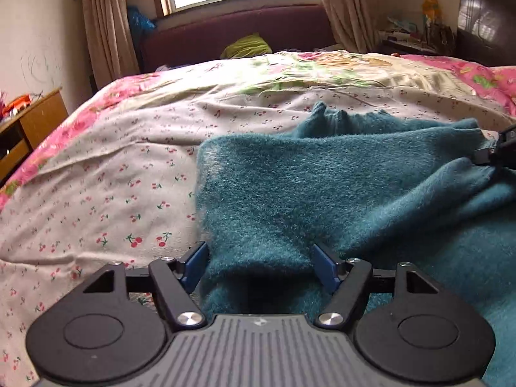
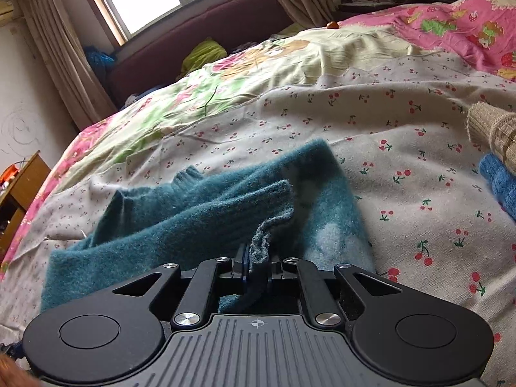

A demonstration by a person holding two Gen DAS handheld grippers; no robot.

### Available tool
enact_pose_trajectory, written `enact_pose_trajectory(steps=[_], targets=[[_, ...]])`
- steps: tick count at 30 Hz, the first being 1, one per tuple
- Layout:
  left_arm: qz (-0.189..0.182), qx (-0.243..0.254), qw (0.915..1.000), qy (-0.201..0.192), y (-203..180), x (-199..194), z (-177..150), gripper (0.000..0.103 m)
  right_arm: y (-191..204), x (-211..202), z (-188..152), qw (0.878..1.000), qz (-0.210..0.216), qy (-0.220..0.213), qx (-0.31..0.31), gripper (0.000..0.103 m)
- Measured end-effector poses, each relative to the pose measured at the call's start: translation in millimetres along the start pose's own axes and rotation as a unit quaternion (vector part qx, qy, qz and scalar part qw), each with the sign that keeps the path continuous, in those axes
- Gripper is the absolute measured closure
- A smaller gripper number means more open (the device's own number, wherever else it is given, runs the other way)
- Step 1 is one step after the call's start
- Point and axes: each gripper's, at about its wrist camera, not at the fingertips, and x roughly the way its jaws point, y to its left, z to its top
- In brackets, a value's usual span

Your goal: Fold small clothes

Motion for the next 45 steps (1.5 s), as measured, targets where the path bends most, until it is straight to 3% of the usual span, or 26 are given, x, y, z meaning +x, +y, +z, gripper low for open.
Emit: enact_pose_trajectory(steps=[4,8,11,15,20,23,25,29,32,36,40,43,45], targets=[[-0.004,-0.020,0.9998,-0.006,4.8,-3.6,0.8,0.023,-5.9,-13.0,4.7,1.000,0.000,-0.013,0.017,0.086],[-0.001,-0.033,0.9991,-0.028,8.8,-12.0,4.6,0.023,1.6,-34.4,11.8,0.997,-0.043,-0.064,-0.023,0.085],[0.002,-0.040,0.9983,-0.042,10.0,-14.7,6.1,0.023,16.2,-43.0,16.9,0.995,-0.018,-0.086,-0.055,0.084],[0.008,-0.038,0.9983,-0.044,8.1,-9.6,8.9,0.023,41.1,-21.8,13.9,0.990,-0.027,-0.072,-0.117,0.085],[0.016,-0.026,0.9993,-0.020,5.0,7.1,4.5,0.022,28.3,23.8,2.9,0.988,-0.081,-0.033,-0.127,0.093],[0.011,-0.036,0.9992,-0.017,8.0,12.6,0.5,0.019,18.6,19.4,5.4,0.993,-0.060,-0.036,-0.094,0.093],[0.007,-0.048,0.9987,-0.017,12.4,13.9,-0.2,0.015,20.5,10.9,7.4,0.993,-0.048,-0.040,-0.095,0.086],[-0.001,-0.070,0.9972,-0.025,19.0,12.9,-2.0,0.014,31.8,2.4,4.8,0.990,-0.040,-0.071,-0.113,0.086],[0.002,-0.065,0.9975,-0.027,17.1,12.8,-2.9,0.014,35.6,26.5,1.9,0.989,-0.066,-0.031,-0.128,0.086],[0.001,-0.073,0.9970,-0.023,21.0,13.0,-3.3,0.013,37.5,19.4,6.4,0.991,-0.064,-0.034,-0.109,0.085],[0.035,-0.072,0.9957,-0.047,25.2,-3.8,-3.0,0.013,47.7,-12.5,-3.7,0.986,-0.035,-0.067,-0.146,0.084],[0.062,-0.070,0.9956,-0.008,27.6,8.0,-4.5,0.009,51.8,-3.0,-17.6,0.986,-0.018,-0.002,-0.164,0.084],[0.064,-0.079,0.9948,0.008,30.7,15.5,-6.7,0.005,52.9,2.6,-23.8,0.985,-0.030,0.001,-0.170,0.086]])
